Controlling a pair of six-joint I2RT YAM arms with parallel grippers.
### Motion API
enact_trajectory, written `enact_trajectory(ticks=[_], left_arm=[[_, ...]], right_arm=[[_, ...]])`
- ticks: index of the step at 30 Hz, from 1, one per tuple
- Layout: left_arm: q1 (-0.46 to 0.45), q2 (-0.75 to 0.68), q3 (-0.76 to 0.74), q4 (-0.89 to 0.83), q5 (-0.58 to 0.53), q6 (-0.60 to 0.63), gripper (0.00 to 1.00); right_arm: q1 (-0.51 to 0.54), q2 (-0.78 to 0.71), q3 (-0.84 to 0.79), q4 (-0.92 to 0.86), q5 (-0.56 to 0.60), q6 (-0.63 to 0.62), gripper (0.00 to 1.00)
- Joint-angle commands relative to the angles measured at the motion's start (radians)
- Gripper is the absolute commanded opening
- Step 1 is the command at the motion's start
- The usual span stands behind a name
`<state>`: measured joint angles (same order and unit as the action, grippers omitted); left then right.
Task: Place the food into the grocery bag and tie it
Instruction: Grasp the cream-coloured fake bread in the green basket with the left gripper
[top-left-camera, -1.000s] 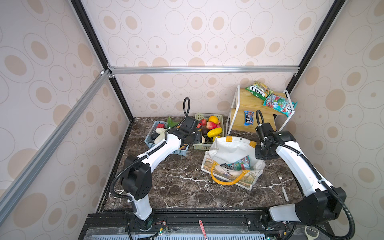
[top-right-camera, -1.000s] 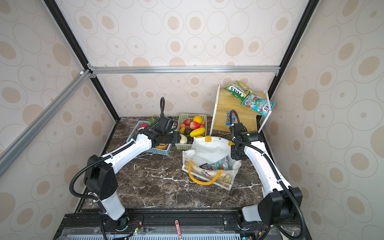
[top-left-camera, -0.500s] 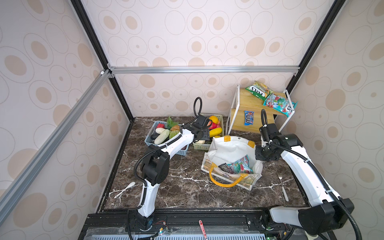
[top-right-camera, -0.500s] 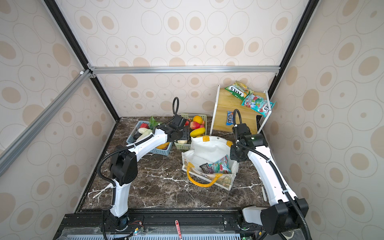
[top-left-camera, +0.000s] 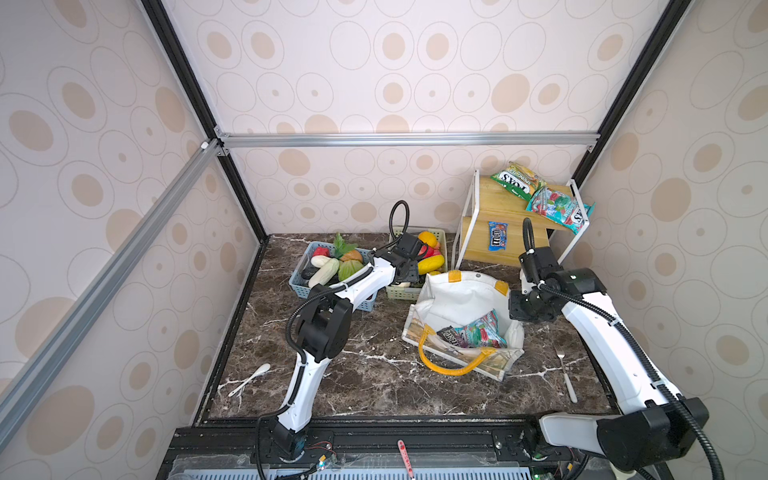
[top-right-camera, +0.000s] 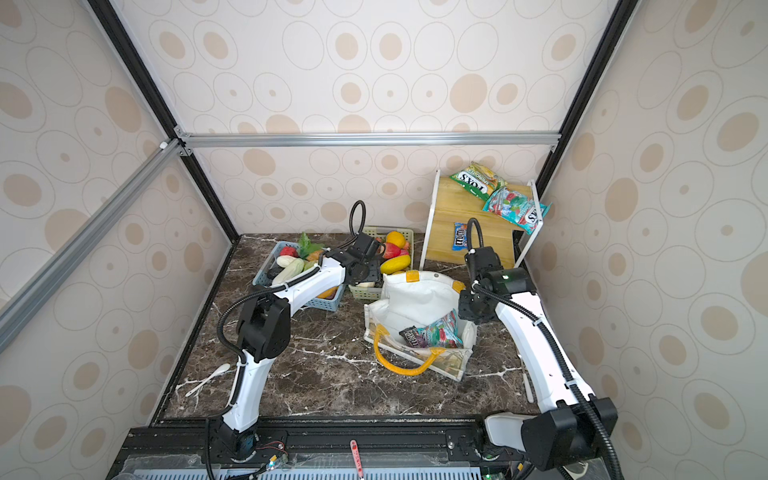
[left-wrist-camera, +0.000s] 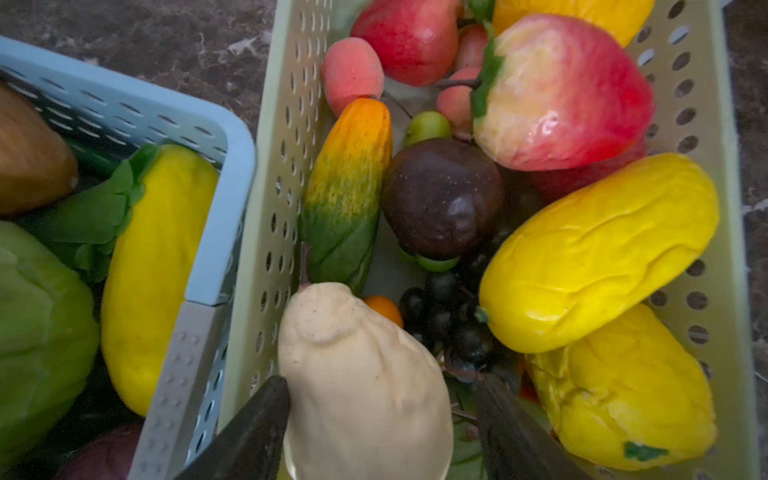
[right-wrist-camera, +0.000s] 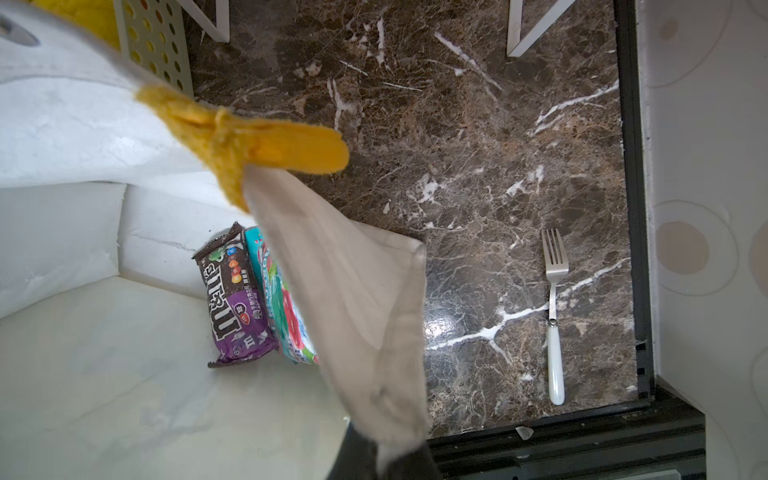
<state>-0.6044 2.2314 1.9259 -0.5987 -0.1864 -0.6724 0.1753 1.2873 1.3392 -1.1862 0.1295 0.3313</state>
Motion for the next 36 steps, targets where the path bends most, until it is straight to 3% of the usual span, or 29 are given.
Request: enact_trajectory(ticks=[1,8,20,36], left_arm=[[-0.004,0.024,0.046,-0.039,-0.034,-0.039,0.71],[-0.003,0.055,0.042,-0.049,-0.026,-0.054,0.71],[-0.003,-0.017,0.024,-0.012,-0.024,-0.060,0.51],[-0.004,-0.145,0.018,0.024,0.073,-0.052,0.50]], right_arm=[[-0.003,0.000,-0.010,-0.013,-0.015,-0.006,0.09],[-0.003,0.005,-0.014,-0.004,-0.027,-0.009,0.09],[-0.003,-0.004,-0.041,0.018,-0.045,-0.005,0.09],[-0.003,-0.012,-0.044,0.034,-0.060,-0.004,0.09]])
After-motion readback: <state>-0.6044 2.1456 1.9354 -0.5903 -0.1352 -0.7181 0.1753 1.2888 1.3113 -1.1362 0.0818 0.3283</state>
